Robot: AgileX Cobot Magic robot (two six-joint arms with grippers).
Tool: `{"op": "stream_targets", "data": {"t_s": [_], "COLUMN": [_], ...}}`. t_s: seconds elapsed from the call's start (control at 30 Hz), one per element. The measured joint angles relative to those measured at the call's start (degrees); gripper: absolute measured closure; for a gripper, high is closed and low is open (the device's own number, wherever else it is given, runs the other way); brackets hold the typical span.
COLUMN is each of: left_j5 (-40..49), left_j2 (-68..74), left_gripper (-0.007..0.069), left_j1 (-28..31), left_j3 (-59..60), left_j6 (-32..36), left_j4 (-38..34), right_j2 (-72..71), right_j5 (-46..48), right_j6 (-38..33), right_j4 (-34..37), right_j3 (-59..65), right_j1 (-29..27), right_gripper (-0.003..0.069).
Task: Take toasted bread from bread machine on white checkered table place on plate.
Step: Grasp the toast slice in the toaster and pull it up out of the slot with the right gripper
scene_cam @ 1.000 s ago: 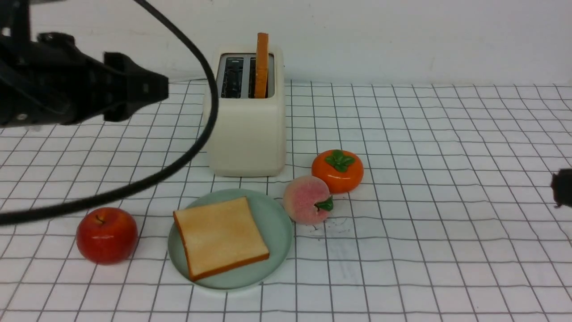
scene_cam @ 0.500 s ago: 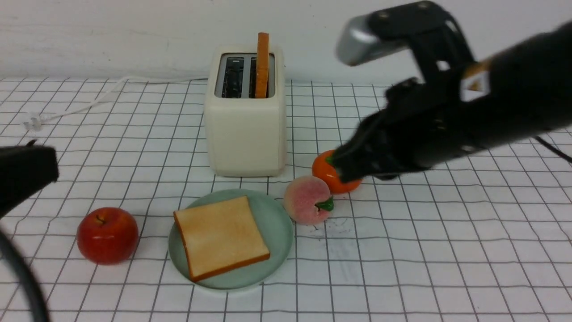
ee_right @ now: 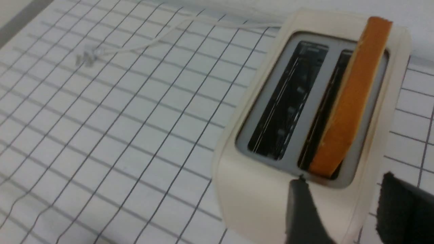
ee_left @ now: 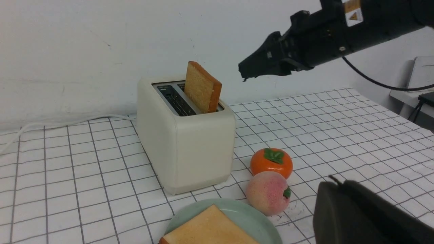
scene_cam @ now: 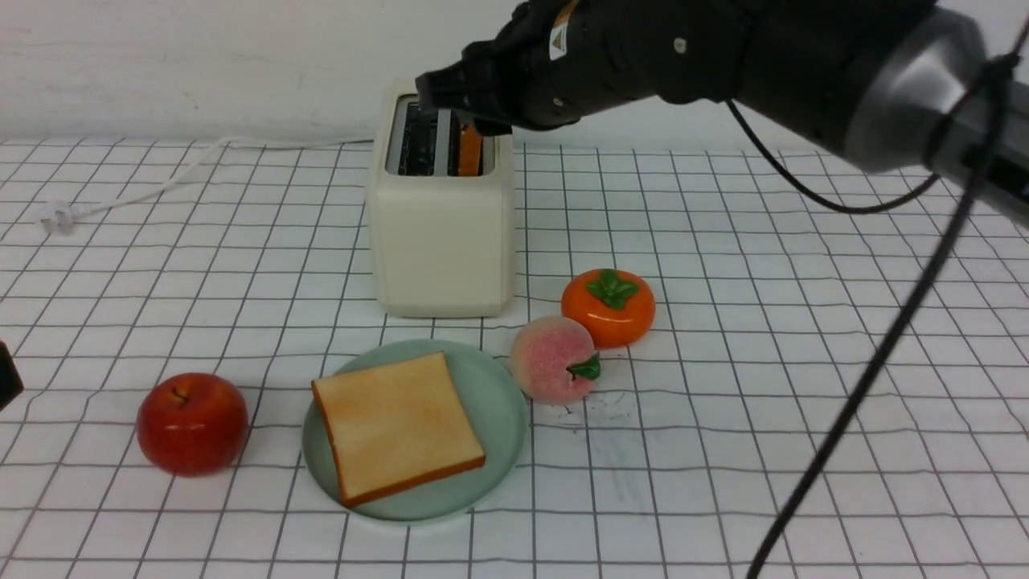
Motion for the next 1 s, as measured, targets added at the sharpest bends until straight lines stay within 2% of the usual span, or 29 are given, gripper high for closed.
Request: {"op": "stream_targets", "data": {"t_s": [0.13, 0.2, 0.33, 0.6, 0.87, 1.0], "left_j5": [0.00, 0.00, 0.00, 0.06, 0.17, 0.17], "left_j2": [0.00, 0.00, 0.00, 0.00, 0.00, 0.00], "left_gripper": [0.0638, 0.0638, 0.0638, 0.0638, 0.0638, 0.0638], "left_j1": [0.00, 0.00, 0.00, 0.00, 0.00, 0.00], "left_j3": [0.00, 0.00, 0.00, 0.00, 0.00, 0.00], "left_j6": [0.00, 0.00, 0.07, 0.13, 0.13, 0.13], "left_j4": [-0.05, -0.05, -0.05, -0.05, -0.05, -0.05], "right_j2": [6.11, 8.58, 11.84, 15.14, 16.00, 16.00], "right_j5": [-2.90, -3.77, -6.83, -12.55, -14.84, -15.25], "right_j6": [0.92, 1.07, 1.07, 1.12, 1.12, 1.12], "right_j4": [-0.18, -0.18, -0.07, -1.27, -2.77, -2.91], "right_j3": [-5.22, -6.60, -7.62, -7.90, -7.94, -7.97], "right_j1": [-1.86, -2.21, -2.33, -2.60, -2.68, -2.72], "right_gripper": [0.0155, 0.0132, 0.0141, 0.0257, 0.0487, 0.0547]}}
